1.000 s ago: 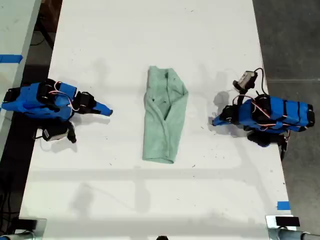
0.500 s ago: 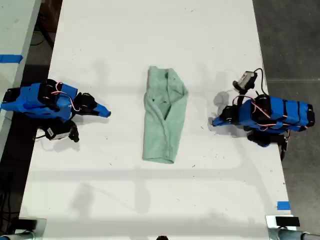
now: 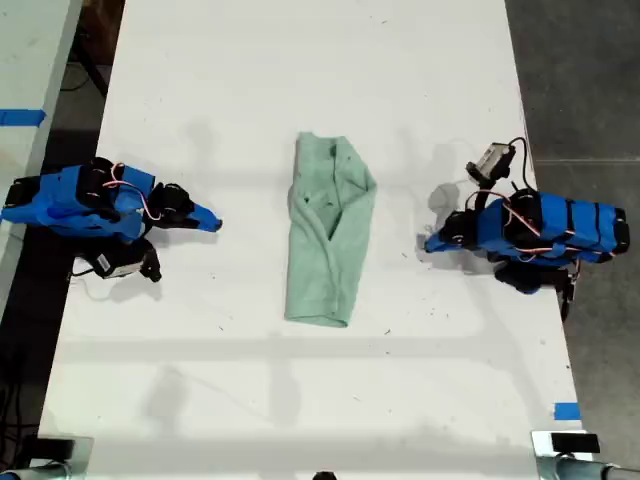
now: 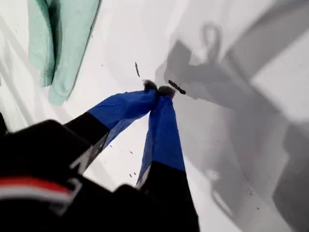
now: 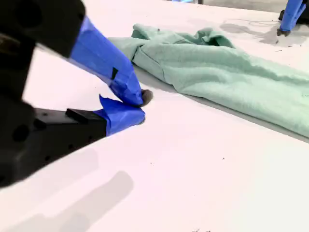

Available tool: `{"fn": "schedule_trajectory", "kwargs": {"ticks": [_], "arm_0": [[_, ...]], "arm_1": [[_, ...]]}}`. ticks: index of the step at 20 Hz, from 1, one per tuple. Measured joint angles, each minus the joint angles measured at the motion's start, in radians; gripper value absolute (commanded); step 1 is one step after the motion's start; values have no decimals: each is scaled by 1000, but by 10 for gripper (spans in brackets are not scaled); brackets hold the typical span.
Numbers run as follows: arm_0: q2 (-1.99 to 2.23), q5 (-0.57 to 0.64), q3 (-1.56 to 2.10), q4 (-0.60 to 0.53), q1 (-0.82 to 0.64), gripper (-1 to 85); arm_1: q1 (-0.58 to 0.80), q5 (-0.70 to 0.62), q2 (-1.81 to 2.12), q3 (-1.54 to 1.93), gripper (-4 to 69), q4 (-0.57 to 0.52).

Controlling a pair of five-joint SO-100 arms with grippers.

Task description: Fold t shirt

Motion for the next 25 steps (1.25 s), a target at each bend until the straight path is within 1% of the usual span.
{"fn": "schedule_trajectory", "kwargs": {"ticks": [3,25], "arm_0": [[0,17,0,0,-3,-1],[0,17,0,0,-3,-1]], "arm_1": [[0,6,0,0,2,0],[12,3,0,0,2,0]]}}
